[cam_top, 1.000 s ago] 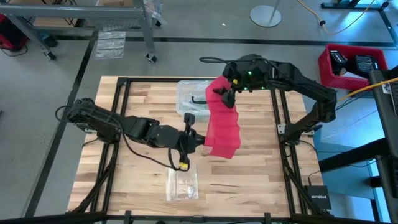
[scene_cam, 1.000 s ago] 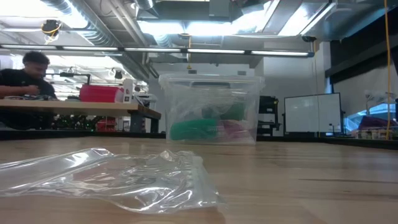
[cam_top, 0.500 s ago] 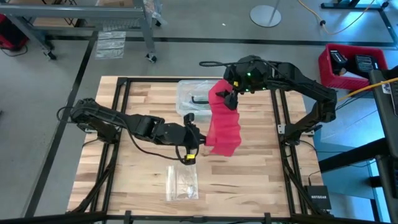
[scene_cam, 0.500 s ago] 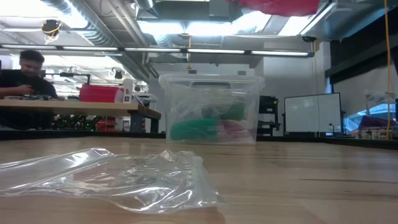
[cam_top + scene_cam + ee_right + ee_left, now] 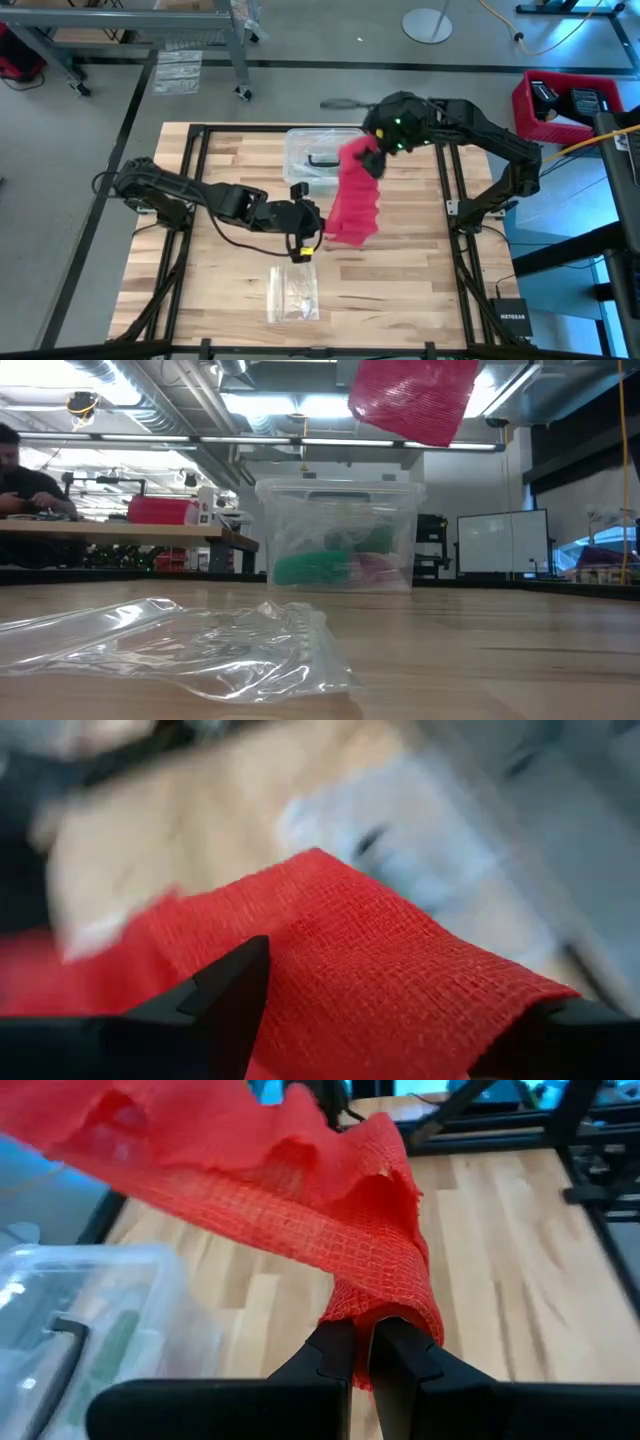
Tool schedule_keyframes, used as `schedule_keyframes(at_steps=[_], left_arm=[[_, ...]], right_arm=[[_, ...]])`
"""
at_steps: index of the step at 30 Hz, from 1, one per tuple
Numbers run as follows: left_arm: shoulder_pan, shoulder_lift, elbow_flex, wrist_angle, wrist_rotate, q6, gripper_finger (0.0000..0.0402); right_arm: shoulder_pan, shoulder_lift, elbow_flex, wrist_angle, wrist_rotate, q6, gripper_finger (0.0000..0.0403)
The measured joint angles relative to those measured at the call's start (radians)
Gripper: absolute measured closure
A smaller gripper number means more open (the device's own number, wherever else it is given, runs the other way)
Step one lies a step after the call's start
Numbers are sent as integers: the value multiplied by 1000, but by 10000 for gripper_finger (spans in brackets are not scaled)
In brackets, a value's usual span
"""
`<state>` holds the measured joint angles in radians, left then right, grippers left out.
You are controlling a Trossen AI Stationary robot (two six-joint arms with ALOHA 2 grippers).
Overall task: Roll bandage
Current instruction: Roll the red bandage
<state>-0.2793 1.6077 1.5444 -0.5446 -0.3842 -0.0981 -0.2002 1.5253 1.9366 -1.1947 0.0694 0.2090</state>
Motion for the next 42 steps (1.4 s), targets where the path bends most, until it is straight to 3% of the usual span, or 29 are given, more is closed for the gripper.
schedule_keyframes(at_steps=[2, 3, 5, 7, 11, 16, 24, 27, 30, 32, 37, 42], left_arm=[[9, 2, 0, 14, -1, 6, 391], [13, 2, 0, 8, -2, 9, 391], [21, 9, 0, 6, -1, 10, 391], [24, 15, 0, -1, 8, 12, 391], [24, 31, 0, 0, 15, 22, 391], [25, 40, 0, 9, 15, 24, 391], [31, 34, 0, 22, 15, 58, 391], [41, 34, 0, 3, 16, 52, 391], [47, 34, 0, -1, 17, 81, 391], [46, 34, 0, 10, 16, 114, 391], [61, 35, 0, 55, 16, 185, 391], [92, 19, 0, 113, 15, 245, 391]], right_arm=[[15, 0, 0, 58, 29, 25, 129], [15, 0, 0, 73, -49, 22, 129], [7, 0, 0, 76, -305, -31, 129], [6, -2, 2, 70, -398, -53, 129], [21, -21, 24, -84, -169, 27, 129], [36, -25, 28, -274, -27, 47, 129], [115, -95, 29, -284, 301, 40, 129], [113, -104, 29, -307, 250, -39, 129], [117, -142, 29, -346, 23, -56, 129], [117, -161, 29, -362, -71, -53, 129], [173, -224, -14, -348, 1, -27, 129], [354, -348, -181, -282, 242, 76, 129]])
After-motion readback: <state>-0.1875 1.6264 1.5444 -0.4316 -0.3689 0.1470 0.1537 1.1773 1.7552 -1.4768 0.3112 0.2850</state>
